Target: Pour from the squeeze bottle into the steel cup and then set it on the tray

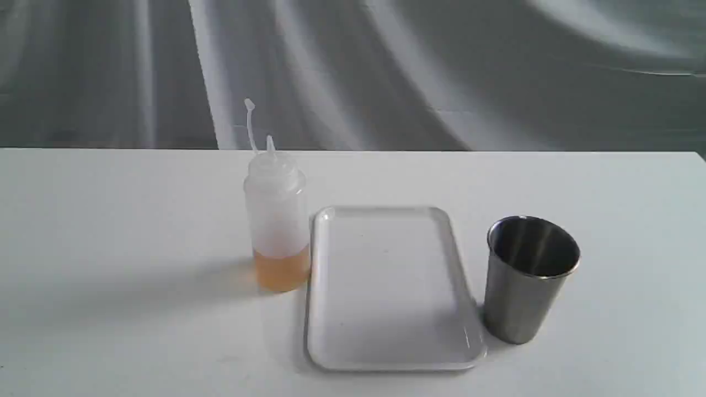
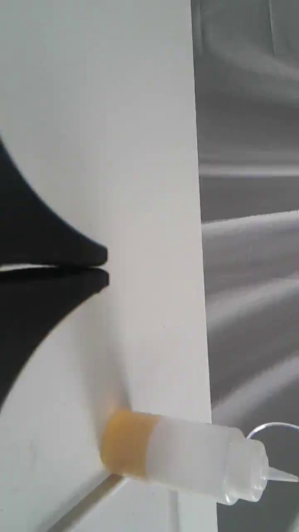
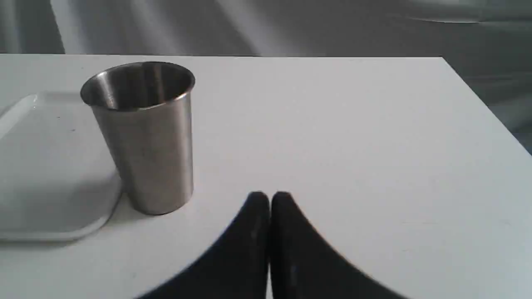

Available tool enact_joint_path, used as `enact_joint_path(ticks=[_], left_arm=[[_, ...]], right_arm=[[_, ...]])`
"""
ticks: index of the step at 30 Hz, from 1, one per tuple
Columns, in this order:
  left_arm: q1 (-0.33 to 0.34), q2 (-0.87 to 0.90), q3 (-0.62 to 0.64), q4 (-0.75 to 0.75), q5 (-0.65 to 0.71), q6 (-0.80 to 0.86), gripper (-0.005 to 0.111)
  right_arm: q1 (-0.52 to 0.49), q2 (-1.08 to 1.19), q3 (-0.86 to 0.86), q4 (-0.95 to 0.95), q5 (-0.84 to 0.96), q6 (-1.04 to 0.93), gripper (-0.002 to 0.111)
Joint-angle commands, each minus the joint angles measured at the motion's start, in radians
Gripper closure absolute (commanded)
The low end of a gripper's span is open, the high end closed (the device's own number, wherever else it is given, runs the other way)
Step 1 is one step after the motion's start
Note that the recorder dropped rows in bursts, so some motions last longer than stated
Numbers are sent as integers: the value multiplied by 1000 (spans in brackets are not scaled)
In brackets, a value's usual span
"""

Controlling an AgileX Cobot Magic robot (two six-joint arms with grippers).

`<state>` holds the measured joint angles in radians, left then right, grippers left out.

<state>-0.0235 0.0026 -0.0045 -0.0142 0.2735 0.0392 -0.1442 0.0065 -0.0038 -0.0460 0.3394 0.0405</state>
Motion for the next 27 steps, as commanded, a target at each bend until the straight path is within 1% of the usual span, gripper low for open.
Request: enact_joint_path(ticks=[1,8,12,15,21,25,27], left_arm=[[2,-3,4,-1,-8,-5,107],[2,-3,4,-1,-8,-3,107],[2,-3,4,-1,-8,-3,107],[2,-3,4,-1,-8,-3,107],[2,-3,4,-1,-8,-5,107],[2,-3,4,-1,-8,-5,107],[2,-3,4,-1,-8,-5,107]], right_arm=[[-7,-6,4,-2,-7,-2,108],[-7,-6,4,-2,-15,-2,108],[-7,-6,4,-2,-51,-2,108],[-7,-6,4,-2,-143,-2,108],[-7,-6,4,7,-428,-2,108],[-7,-6,4,7,-567,2,108],[-7,-6,4,7,-620,40,108]])
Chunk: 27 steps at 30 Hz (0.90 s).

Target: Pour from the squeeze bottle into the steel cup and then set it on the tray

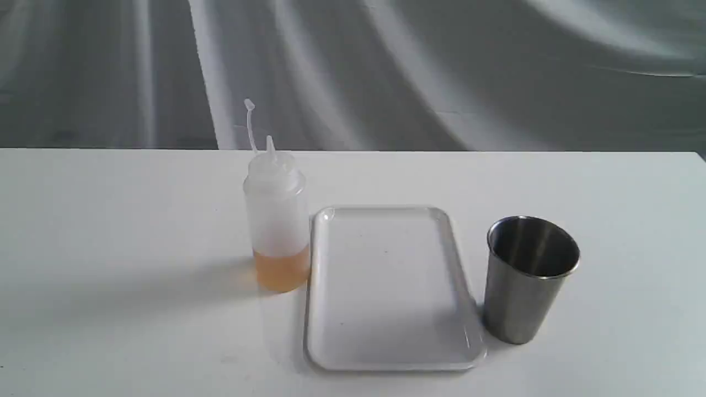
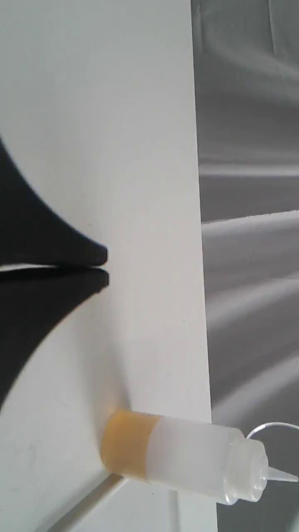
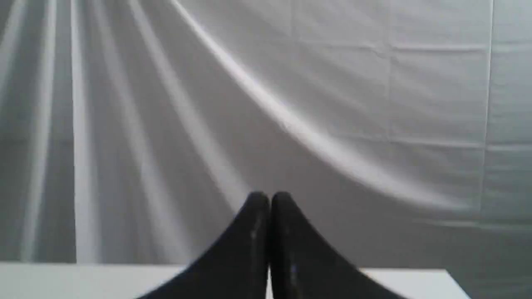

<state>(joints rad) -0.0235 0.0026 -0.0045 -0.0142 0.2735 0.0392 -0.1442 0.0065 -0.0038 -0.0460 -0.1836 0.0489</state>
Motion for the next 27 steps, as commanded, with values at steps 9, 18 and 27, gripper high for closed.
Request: enact_joint_path(ticks=[9,18,27], left_arm=[[2,-3,4,-1,-8,-2,107],[2,-3,4,-1,-8,-5,107],[2,-3,4,-1,-8,-3,107]], right_arm=[[-7,-6,4,13,-288,313,108],[-7,-6,4,13,-486,737,108],[-7,-6,-35,-10,-497,901,108]])
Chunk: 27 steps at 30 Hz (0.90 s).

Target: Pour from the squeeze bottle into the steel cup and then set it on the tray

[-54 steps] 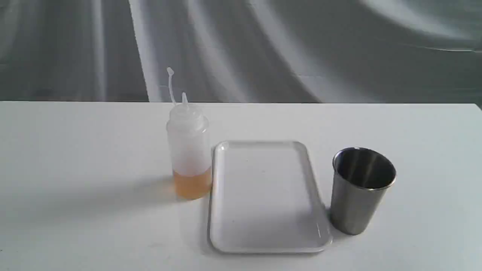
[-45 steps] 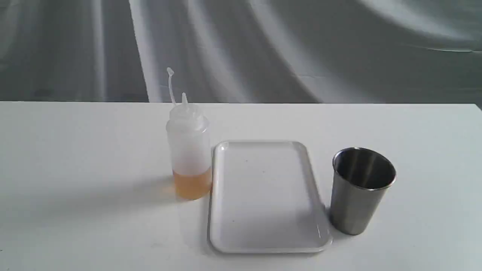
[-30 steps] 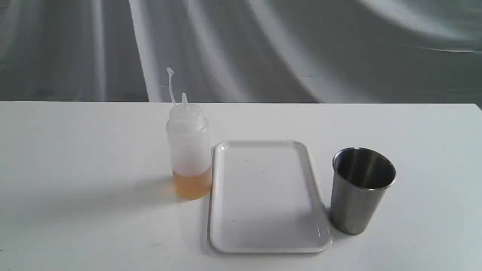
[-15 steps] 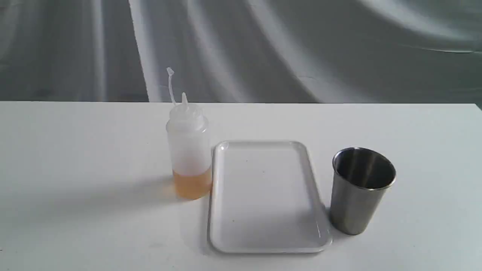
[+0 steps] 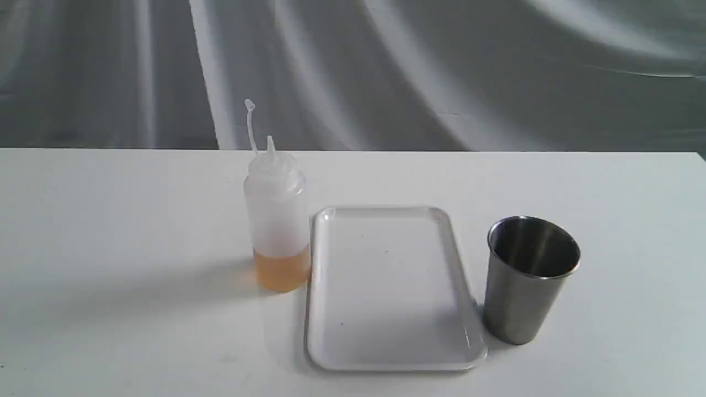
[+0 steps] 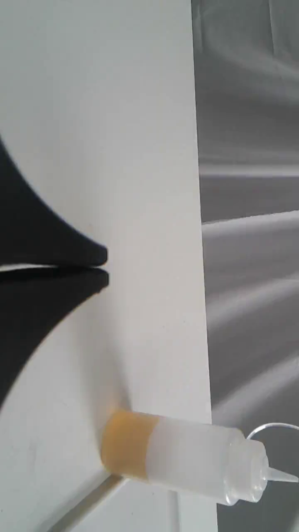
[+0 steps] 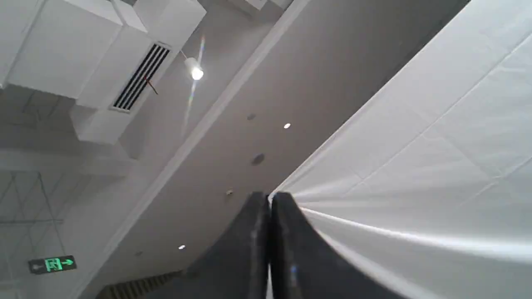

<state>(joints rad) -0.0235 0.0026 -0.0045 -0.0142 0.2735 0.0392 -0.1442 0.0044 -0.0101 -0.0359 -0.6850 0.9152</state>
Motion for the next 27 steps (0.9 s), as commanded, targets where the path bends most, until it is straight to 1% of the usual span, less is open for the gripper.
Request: enact_joint_path(ticks=[1,5,8,15,21,25,27], left_arm=[[2,-3,4,-1,-8,-3,107],[2,-3,4,-1,-8,-3,107],[2,-3,4,-1,-8,-3,107],[2,-3,4,-1,-8,-5,107],[2,-3,4,-1,-8,-5,107],[2,-3,4,-1,-8,-2,107],[2,-3,4,-1,-8,-2,107]], right_arm=[[-7,-4,-51,-43,29,35,108],[-7,11,-179,-193,123,35,108],[-7,92,-278,-286,133,39,108],[-7,312,-536,-305,205,41,108],[-7,516,-757,-415,268,42,108],[-7,651,-898,-567,287,89,108],[-7,708,-964,-663,282,162,108]])
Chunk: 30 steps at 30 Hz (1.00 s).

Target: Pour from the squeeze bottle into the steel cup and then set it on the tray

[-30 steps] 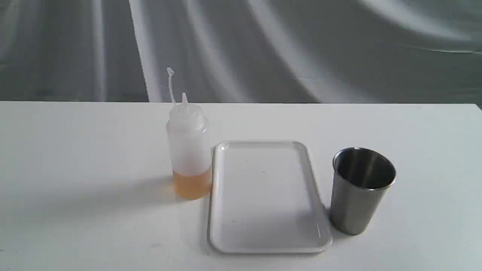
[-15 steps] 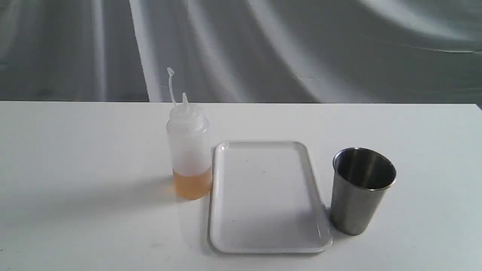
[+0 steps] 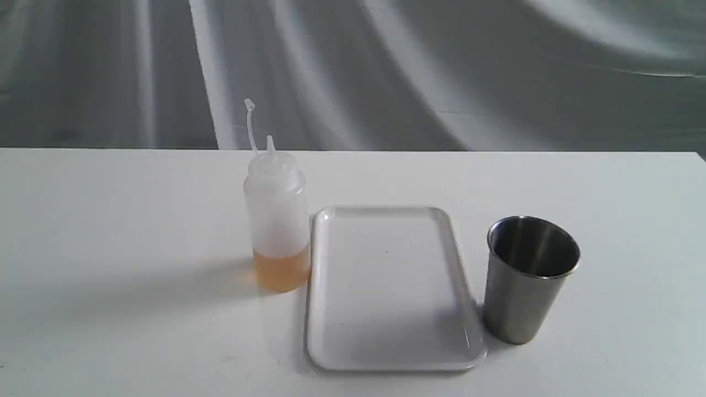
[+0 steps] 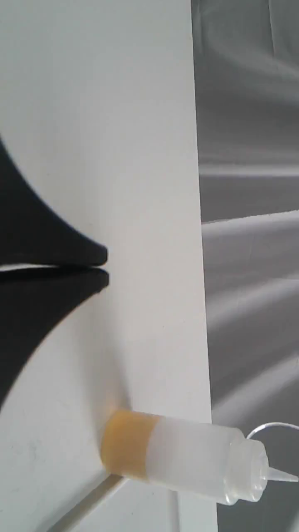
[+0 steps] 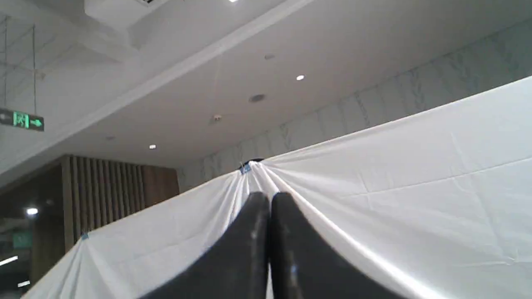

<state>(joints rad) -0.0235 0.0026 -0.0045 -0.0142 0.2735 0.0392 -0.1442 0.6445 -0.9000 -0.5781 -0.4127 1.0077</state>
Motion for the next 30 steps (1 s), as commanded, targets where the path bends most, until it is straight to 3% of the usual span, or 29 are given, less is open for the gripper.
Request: enact_joint_path(ticks=[1,9,16,24,30], left_arm=[[2,-3,4,-1,-8,-2,107],[2,-3,4,-1,-8,-4,107],[2,-3,4,-1,-8,-4,107],[2,-3,4,-1,-8,-2,107],[2,-3,4,-1,-8,-2,107]], right_arm=[[-7,88,-99,-171,7,110,108],[-5,265,-255,-466,5,426,108],[-5,330,-276,-441,-47,444,108],[-5,379,-278,-219,-16,451,108],[-5,438,-278,-200,40,526,108]])
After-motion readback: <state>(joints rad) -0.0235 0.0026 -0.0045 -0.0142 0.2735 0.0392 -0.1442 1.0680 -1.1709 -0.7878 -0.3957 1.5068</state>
